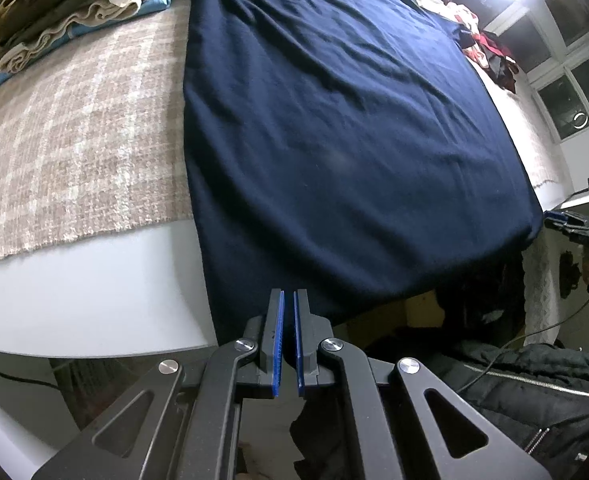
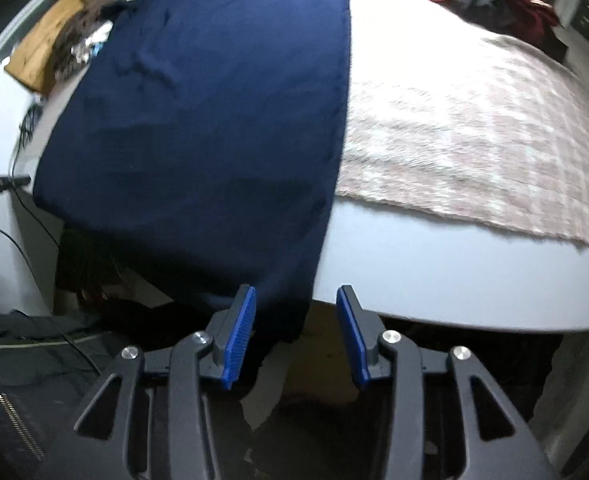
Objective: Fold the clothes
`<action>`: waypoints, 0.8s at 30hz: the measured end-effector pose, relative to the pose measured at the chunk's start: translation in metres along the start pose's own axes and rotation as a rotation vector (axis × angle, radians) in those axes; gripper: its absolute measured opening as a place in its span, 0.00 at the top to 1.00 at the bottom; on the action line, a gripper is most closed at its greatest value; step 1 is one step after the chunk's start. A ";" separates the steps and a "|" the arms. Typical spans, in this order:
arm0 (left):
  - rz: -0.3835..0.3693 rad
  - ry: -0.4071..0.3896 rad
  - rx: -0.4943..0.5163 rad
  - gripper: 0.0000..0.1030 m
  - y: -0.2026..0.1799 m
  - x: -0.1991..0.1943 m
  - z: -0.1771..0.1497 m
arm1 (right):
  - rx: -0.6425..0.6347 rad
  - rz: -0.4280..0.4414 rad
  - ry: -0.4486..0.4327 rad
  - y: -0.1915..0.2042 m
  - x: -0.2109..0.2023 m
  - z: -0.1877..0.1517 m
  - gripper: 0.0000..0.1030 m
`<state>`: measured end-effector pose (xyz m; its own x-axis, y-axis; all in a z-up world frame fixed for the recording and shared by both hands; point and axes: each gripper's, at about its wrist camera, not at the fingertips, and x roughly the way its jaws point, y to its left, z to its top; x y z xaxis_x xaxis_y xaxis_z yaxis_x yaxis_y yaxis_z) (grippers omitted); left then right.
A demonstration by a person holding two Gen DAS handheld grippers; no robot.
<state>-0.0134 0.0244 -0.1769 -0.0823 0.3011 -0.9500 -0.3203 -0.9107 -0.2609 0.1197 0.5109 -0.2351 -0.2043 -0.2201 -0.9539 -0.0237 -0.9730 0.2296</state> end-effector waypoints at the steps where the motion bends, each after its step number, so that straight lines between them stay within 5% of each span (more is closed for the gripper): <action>1: 0.002 -0.001 0.000 0.97 0.000 0.000 0.000 | -0.008 0.001 0.007 0.001 0.003 0.001 0.62; 3: 0.005 -0.003 0.001 0.97 -0.001 -0.001 -0.001 | -0.023 0.004 0.021 0.004 0.010 0.002 0.96; 13: 0.001 -0.031 -0.024 0.97 0.005 -0.008 -0.003 | 0.049 -0.180 0.147 -0.019 0.020 0.003 0.90; 18: -0.032 -0.104 -0.035 0.97 0.003 -0.011 0.006 | -0.055 -0.150 -0.002 0.023 0.006 0.038 0.89; 21: -0.044 -0.135 -0.054 0.97 0.004 0.002 0.018 | -0.135 -0.115 -0.097 0.056 0.006 0.069 0.68; 24: 0.009 -0.104 -0.065 0.96 0.007 0.022 0.022 | -0.179 -0.079 -0.101 0.085 0.036 0.102 0.66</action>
